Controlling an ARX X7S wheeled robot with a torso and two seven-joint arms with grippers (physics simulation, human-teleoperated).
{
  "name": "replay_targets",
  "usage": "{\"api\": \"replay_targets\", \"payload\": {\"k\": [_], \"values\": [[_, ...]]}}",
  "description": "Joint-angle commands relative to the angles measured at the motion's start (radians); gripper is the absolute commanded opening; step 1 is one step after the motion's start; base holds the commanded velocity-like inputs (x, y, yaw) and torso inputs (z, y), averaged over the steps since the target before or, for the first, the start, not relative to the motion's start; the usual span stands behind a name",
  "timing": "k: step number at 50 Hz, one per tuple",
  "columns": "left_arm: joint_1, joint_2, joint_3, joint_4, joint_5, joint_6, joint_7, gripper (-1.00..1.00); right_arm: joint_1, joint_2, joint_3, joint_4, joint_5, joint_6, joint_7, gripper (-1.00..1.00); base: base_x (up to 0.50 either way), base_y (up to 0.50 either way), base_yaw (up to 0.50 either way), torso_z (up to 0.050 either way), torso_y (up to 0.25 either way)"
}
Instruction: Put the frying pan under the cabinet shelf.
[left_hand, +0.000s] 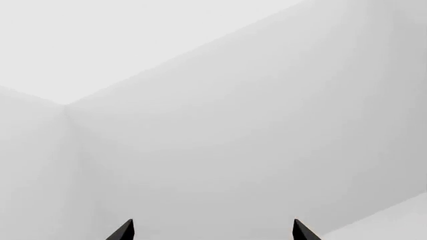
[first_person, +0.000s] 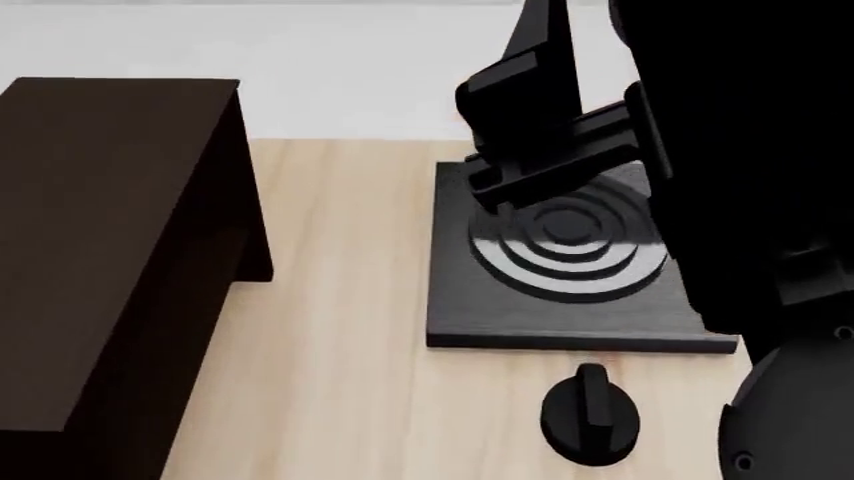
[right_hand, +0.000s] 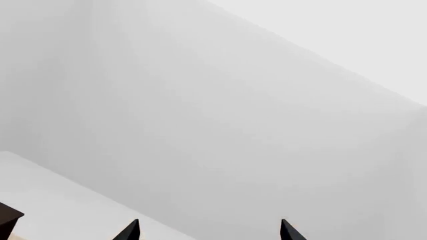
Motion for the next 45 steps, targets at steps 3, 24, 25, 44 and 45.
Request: {"api": "replay_targets", "payload": {"k": [3,24,25,44,45], "values": [[-0.01,0.002,0.023,-0.003,-0.011,0.014,-0.014,1.0,-0.005,0.014,-0.043,-0.01,-0.023,-0.022,-0.008,1.0,0.5,-0.04,0.0,0.0,0.0],[-0.005,-0.027,0.027,0.005,-0.026,0.04,-0.017,1.0,0.053,0.005,-0.133,-0.011,-0.041,-0.009,-0.009,1.0,0.5,0.0,0.0,0.0,0.001],[-0.005,-0.029,0.028,0.005,-0.026,0.041,-0.016,1.0,0.059,0.008,-0.144,-0.013,-0.048,-0.007,-0.012,1.0,0.5,0.04,0.0,0.0,0.0],[0.021,-0.041,0.044,0.002,0.043,0.067,0.03,1.0,-0.041,0.037,-0.054,-0.044,0.051,-0.008,0.093,1.0,0.31,0.04,0.0,0.0,0.0],[0.025,-0.04,0.046,0.003,0.052,0.07,0.036,1.0,-0.053,0.04,-0.037,-0.05,0.076,0.0,0.118,1.0,0.0,0.0,0.0,0.0,0.0]]}}
